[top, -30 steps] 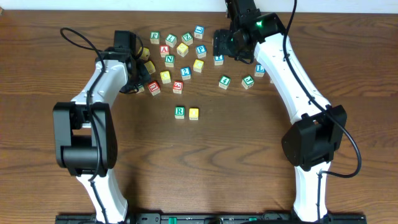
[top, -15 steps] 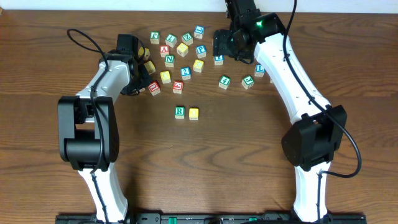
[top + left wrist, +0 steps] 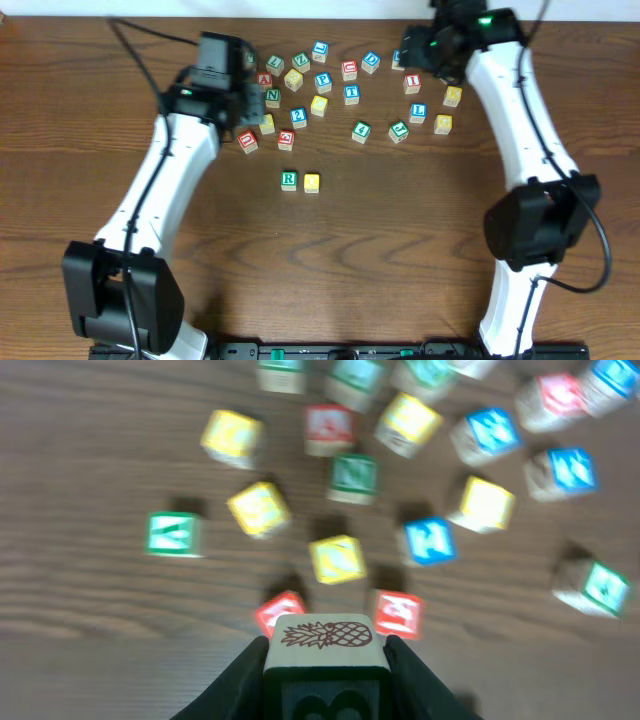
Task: Spell out ROBOT
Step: 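Lower the left gripper and grasp the green B block, then place the B block right of the O block, release and lift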
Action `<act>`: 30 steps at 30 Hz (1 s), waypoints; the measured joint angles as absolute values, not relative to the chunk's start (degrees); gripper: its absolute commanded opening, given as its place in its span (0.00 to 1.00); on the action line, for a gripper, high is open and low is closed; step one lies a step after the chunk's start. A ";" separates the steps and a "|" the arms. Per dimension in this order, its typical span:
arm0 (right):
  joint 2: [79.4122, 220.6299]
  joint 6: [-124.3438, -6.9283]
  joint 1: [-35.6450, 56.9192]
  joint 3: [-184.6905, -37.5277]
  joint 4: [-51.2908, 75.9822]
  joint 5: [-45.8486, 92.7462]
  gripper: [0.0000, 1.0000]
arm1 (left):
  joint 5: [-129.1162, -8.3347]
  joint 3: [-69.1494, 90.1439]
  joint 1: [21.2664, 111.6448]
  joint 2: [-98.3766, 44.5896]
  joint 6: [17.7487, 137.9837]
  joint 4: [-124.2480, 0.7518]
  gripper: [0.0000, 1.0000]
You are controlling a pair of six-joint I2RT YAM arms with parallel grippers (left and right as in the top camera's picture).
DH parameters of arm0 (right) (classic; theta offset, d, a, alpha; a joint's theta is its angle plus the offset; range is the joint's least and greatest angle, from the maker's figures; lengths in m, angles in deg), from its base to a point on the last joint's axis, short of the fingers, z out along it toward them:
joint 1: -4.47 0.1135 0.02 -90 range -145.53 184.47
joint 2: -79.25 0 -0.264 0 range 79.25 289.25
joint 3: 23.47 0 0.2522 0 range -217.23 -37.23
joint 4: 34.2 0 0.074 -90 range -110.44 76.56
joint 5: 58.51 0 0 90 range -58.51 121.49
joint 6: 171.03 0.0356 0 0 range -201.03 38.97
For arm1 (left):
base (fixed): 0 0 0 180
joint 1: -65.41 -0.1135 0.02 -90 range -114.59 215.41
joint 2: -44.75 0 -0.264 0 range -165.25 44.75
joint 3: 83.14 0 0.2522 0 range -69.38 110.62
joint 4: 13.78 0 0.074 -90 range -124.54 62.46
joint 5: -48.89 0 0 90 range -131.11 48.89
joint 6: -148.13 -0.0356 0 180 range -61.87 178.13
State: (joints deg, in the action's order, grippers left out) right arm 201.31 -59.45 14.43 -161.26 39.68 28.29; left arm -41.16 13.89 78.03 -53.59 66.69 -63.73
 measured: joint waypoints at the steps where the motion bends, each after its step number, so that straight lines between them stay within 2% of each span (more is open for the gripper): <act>1: 200.15 -59.47 13.27 -161.26 40.05 28.27 0.74 | -40.92 13.89 80.56 -53.61 65.46 -64.23 0.32; 7: 196.24 -60.35 9.99 -161.26 43.79 28.25 0.75 | -41.19 13.89 98.36 -53.72 53.46 -68.14 0.33; 12: 196.24 -60.98 9.99 -161.26 44.73 28.27 0.76 | -41.16 11.46 103.34 -53.72 43.23 -68.10 0.32; 16: 196.24 -61.16 9.99 -161.26 45.19 28.25 0.76 | -41.30 7.83 104.10 -53.79 35.28 -66.26 0.32; 30: 196.24 -61.16 9.99 -161.26 45.75 28.25 0.76 | -45.49 7.04 104.21 -64.30 24.09 -63.90 0.33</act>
